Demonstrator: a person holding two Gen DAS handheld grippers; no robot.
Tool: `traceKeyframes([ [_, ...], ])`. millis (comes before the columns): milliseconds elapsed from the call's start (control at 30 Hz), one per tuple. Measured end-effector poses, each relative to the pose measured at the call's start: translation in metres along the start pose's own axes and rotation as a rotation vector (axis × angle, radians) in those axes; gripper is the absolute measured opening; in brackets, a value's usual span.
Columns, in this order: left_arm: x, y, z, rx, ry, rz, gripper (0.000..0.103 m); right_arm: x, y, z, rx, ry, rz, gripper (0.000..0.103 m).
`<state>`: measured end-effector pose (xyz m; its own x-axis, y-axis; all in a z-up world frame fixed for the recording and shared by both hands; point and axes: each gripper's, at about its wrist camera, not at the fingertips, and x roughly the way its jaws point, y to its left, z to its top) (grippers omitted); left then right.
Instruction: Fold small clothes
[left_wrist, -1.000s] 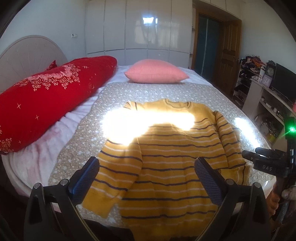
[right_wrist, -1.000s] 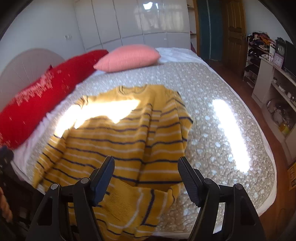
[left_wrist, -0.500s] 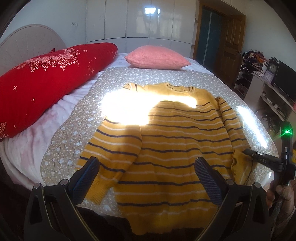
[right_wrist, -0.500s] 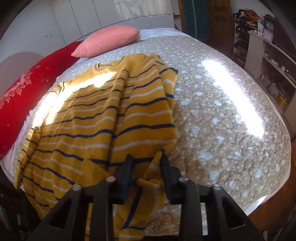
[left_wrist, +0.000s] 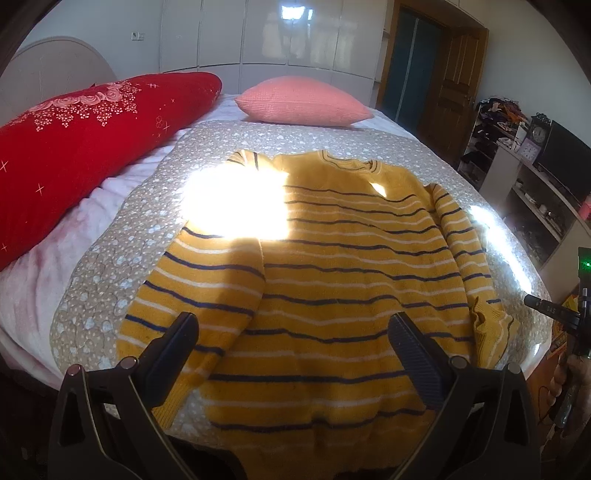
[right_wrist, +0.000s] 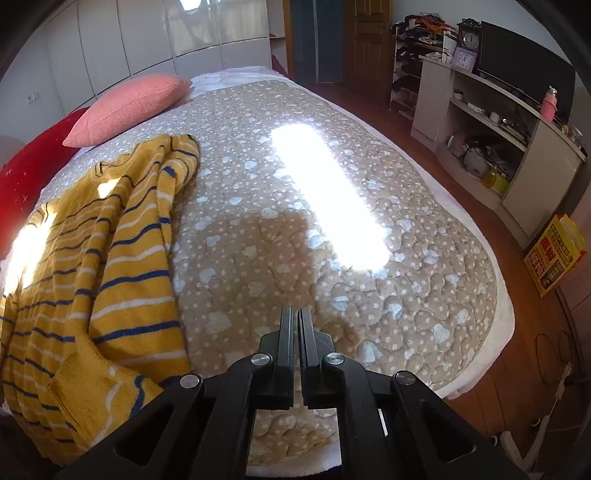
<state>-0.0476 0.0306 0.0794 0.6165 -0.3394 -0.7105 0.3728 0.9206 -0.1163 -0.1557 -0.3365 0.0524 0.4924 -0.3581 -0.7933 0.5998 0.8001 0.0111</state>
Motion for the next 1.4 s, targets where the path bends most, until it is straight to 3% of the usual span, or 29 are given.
traceKeyframes([
  [233,0.017,-0.004,0.002,0.009,0.018,-0.025,0.102,0.0,0.022,0.009,-0.047,-0.021,0.023,0.007],
  [300,0.015,-0.003,0.001,0.014,0.011,-0.016,0.102,0.004,0.032,0.006,-0.059,-0.007,0.033,0.018],
  [367,0.011,0.0,-0.001,0.015,0.003,-0.006,0.102,0.004,0.037,0.003,-0.057,-0.001,0.058,0.039],
  [433,0.006,0.004,-0.002,0.009,-0.002,0.002,0.102,0.0,0.042,0.0,-0.051,-0.007,0.088,0.049],
  [667,-0.011,0.02,-0.006,-0.046,-0.016,0.024,0.102,-0.013,0.075,-0.015,-0.087,-0.002,0.24,0.077],
  [767,-0.017,0.02,-0.009,-0.047,-0.014,0.032,0.102,-0.002,0.102,-0.031,-0.185,0.037,0.209,0.082],
  [800,-0.019,0.02,-0.01,-0.048,-0.014,0.034,0.102,0.003,0.11,-0.037,-0.231,0.037,0.178,0.082],
  [833,-0.021,0.02,-0.01,-0.048,-0.016,0.037,0.102,0.002,0.115,-0.042,-0.265,0.009,0.17,0.075],
  [867,-0.024,0.019,-0.01,-0.046,-0.018,0.043,0.102,-0.001,0.116,-0.044,-0.288,-0.006,0.196,0.049],
  [933,-0.03,0.019,-0.01,-0.043,-0.029,0.054,0.102,-0.013,0.112,-0.039,-0.294,-0.015,0.216,0.012],
  [967,-0.033,0.02,-0.01,-0.043,-0.036,0.06,0.102,-0.022,0.103,-0.034,-0.282,-0.04,0.206,0.009],
  [1033,-0.036,0.022,-0.01,-0.051,-0.043,0.068,0.102,-0.04,0.077,-0.024,-0.239,-0.103,0.152,0.009],
  [1133,-0.036,0.024,-0.011,-0.067,-0.039,0.065,0.102,-0.053,0.026,-0.008,-0.165,-0.159,-0.043,0.009],
  [1233,-0.035,0.024,-0.012,-0.071,-0.033,0.067,0.102,-0.049,-0.018,0.001,-0.108,-0.147,-0.29,0.011],
  [1300,-0.036,0.023,-0.013,-0.071,-0.034,0.068,0.102,-0.048,-0.038,0.003,-0.05,-0.125,-0.404,0.02],
  [1333,-0.037,0.023,-0.014,-0.073,-0.038,0.07,0.102,-0.051,-0.046,0.002,-0.01,-0.121,-0.397,0.03],
  [1400,-0.038,0.028,-0.013,-0.075,-0.046,0.082,0.102,-0.06,-0.055,-0.002,0.072,-0.137,-0.284,0.052],
])
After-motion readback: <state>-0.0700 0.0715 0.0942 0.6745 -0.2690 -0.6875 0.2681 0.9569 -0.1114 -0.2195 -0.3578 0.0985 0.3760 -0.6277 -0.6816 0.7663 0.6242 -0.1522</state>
